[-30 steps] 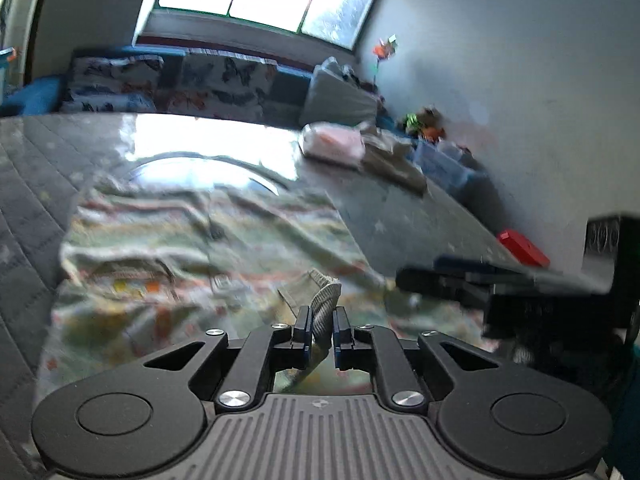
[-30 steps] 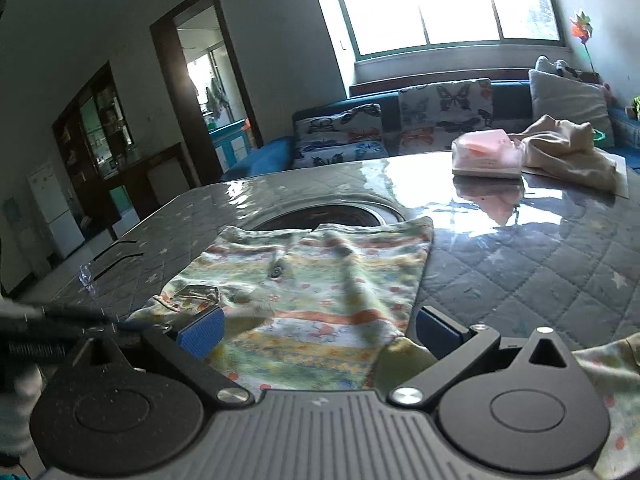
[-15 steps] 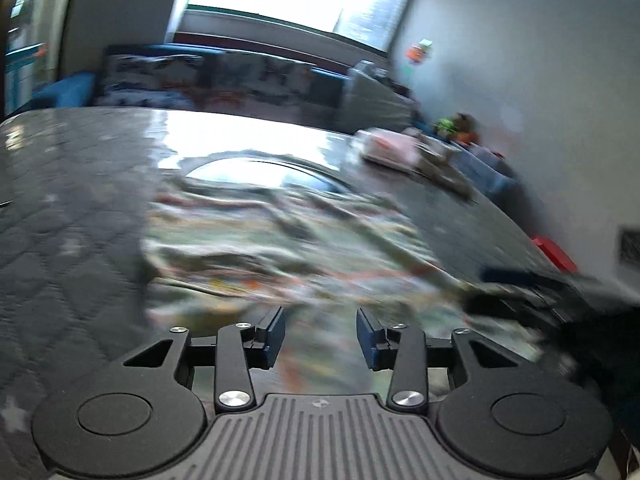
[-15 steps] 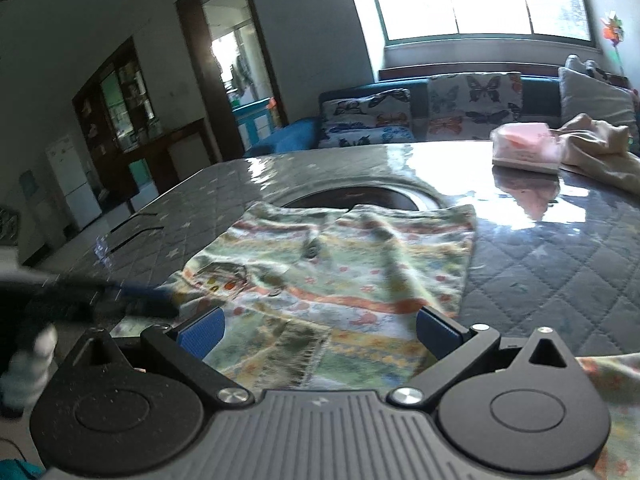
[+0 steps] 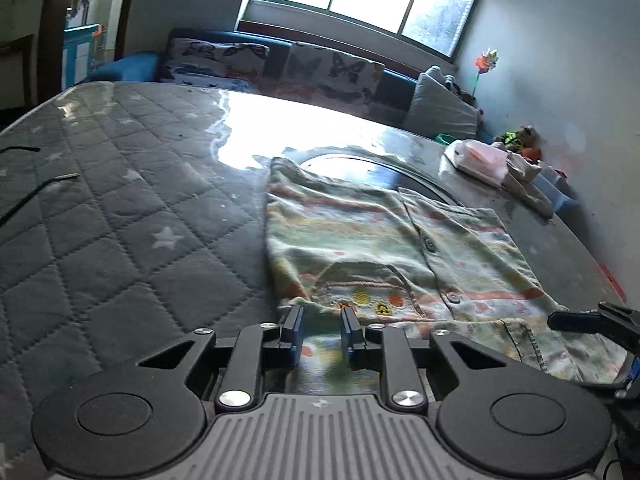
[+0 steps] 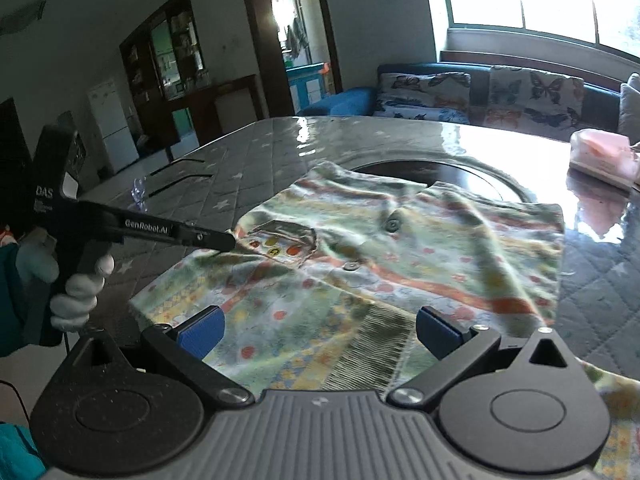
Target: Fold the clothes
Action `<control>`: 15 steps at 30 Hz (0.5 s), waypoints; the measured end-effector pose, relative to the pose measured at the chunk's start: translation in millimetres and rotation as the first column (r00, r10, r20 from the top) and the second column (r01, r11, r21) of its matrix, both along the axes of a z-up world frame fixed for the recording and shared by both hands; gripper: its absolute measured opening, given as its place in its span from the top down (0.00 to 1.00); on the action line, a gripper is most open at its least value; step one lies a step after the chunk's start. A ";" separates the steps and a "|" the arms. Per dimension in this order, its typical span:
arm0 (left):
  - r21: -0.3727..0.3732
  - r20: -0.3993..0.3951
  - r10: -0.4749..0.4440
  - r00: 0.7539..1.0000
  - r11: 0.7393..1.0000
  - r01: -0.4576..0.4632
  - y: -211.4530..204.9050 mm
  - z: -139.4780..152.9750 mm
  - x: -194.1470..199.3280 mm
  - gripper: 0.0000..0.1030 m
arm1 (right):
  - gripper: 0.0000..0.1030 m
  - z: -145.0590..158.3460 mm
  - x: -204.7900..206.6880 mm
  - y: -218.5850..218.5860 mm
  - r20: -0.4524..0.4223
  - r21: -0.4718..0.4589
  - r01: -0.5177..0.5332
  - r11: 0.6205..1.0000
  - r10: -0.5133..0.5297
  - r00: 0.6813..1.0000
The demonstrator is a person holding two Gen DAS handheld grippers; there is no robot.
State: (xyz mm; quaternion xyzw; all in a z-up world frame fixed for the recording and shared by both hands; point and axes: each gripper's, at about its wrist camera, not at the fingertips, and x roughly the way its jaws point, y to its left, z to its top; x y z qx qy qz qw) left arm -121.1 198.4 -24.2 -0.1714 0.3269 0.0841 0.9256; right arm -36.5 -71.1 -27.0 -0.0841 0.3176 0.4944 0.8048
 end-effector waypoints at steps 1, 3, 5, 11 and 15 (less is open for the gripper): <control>0.006 0.013 -0.001 1.000 1.000 0.001 -1.0 4.0 -0.6 0.78 | 0.00 0.5 -0.2 1.1 0.002 0.002 -0.006 1.000 0.006 1.000; 0.007 0.032 -0.019 0.999 1.000 0.019 -4.4 7.8 3.5 0.77 | 0.00 1.5 -0.6 3.7 0.004 0.007 -0.018 1.000 0.018 1.000; 0.009 0.036 -0.037 0.999 0.999 0.037 -7.8 8.3 8.7 0.76 | 0.00 0.9 -0.9 7.3 0.001 0.008 -0.030 1.000 0.030 1.000; 0.038 -0.003 -0.051 0.999 0.998 0.051 -10.2 -2.3 16.6 0.76 | 0.00 -14.8 5.0 16.1 -0.050 -0.037 -0.050 0.998 0.048 0.998; 0.073 0.008 -0.067 0.998 0.995 0.066 -17.9 7.9 8.1 0.64 | 0.00 -11.6 1.4 9.0 -0.035 -0.042 -0.052 0.998 0.051 0.998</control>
